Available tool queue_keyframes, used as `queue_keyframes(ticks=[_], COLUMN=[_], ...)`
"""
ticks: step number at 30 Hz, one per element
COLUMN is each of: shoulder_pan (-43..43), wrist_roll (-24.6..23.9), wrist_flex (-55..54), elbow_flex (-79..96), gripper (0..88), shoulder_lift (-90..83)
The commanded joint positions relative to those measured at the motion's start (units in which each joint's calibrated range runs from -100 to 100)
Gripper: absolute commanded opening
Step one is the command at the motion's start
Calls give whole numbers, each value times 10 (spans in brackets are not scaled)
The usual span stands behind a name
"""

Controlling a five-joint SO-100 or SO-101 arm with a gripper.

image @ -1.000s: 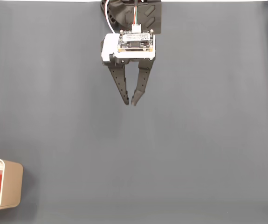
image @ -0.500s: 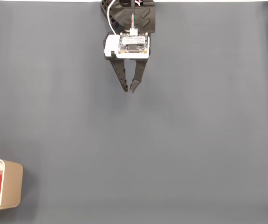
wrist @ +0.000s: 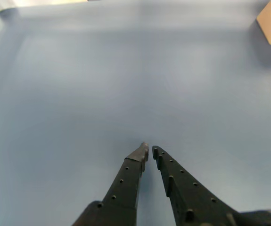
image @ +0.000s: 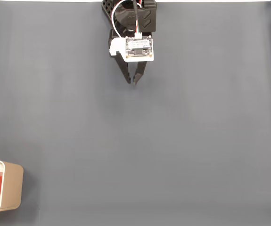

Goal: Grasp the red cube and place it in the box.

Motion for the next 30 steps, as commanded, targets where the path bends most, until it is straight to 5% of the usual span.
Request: queue_keyframes(ticks=[1,17,30], shoulder_pan=[-6,8,8], wrist_roll=[-12,-39,-25], wrist_flex=[36,177,180], elbow_flex=[5,5,5], gripper=[0,0,30], shoulder_lift=[-10,-10,-9])
